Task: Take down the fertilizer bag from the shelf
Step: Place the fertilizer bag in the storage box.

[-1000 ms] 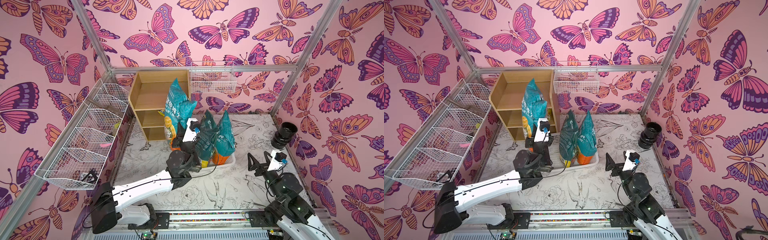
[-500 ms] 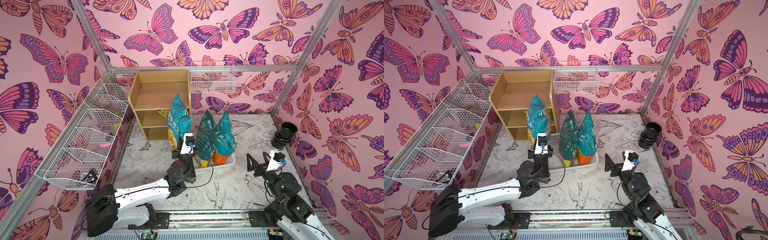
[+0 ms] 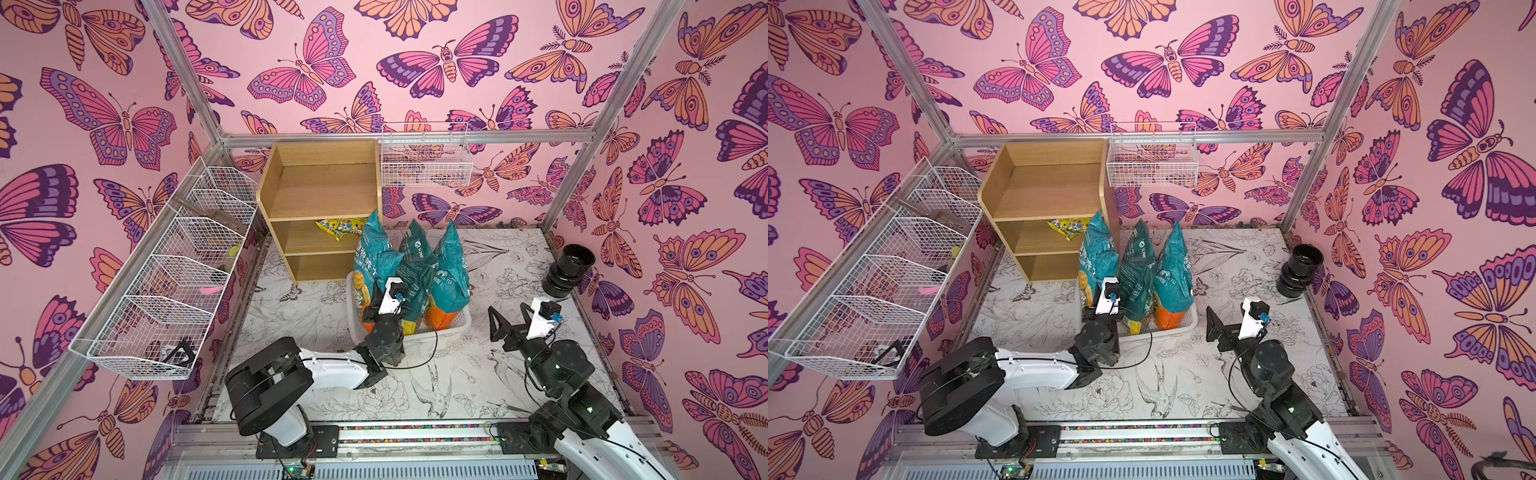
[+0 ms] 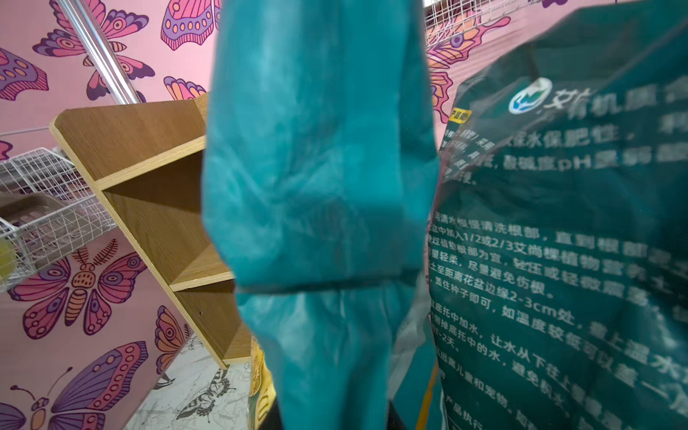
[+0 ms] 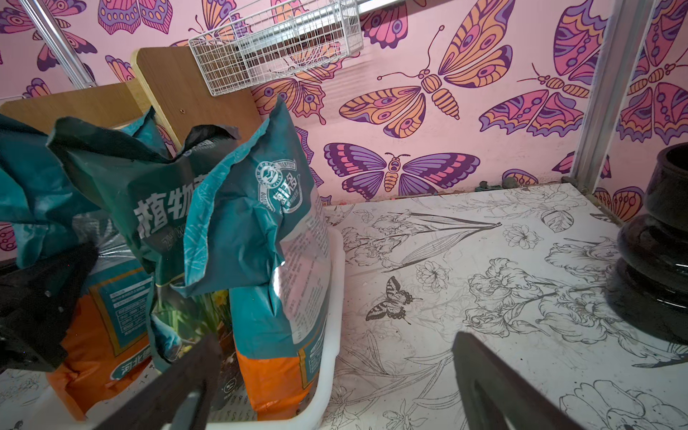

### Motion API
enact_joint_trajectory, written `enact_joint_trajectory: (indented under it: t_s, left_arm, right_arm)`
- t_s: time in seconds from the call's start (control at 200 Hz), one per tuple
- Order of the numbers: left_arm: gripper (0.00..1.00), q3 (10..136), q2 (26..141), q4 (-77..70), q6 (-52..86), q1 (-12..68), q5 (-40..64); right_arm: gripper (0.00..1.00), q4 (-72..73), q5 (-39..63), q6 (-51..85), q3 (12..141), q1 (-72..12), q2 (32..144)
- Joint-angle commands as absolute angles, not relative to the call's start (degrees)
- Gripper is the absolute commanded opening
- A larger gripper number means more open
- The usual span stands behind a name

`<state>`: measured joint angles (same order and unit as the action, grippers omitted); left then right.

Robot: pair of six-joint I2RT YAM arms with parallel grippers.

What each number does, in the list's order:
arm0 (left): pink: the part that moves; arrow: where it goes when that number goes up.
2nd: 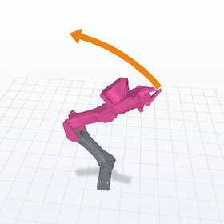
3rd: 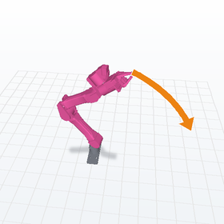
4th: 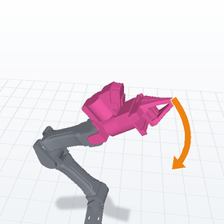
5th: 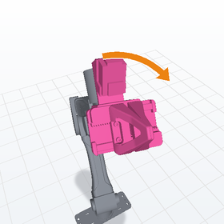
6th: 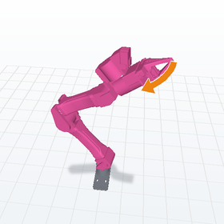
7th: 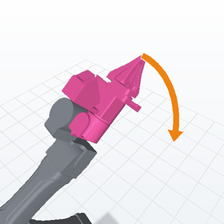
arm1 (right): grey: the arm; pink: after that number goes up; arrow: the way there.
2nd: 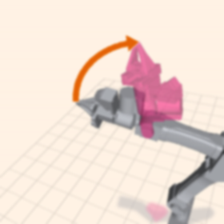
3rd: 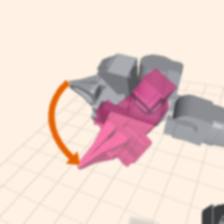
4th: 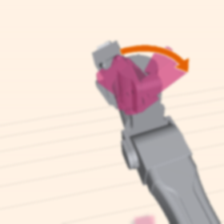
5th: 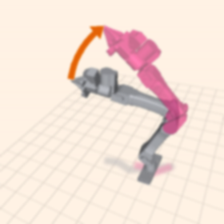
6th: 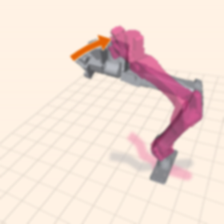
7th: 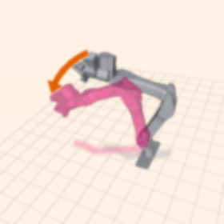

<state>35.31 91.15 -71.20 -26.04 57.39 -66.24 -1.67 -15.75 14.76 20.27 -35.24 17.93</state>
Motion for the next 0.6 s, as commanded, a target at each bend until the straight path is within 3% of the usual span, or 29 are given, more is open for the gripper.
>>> enact_joint_trajectory:
  t_s: [0.0,0.596]
  left_arm:
    - [0.00,36.58,93.72,-78.66,-21.30,57.15,-66.38]
    - [0.00,25.94,100.33,-81.74,-3.25,59.29,-63.68]
  right_arm:
    - [0.99,-0.38,-14.79,14.68,20.30,-35.33,18.29]
    - [0.99,0.56,-14.50,14.93,19.60,-35.34,19.02]
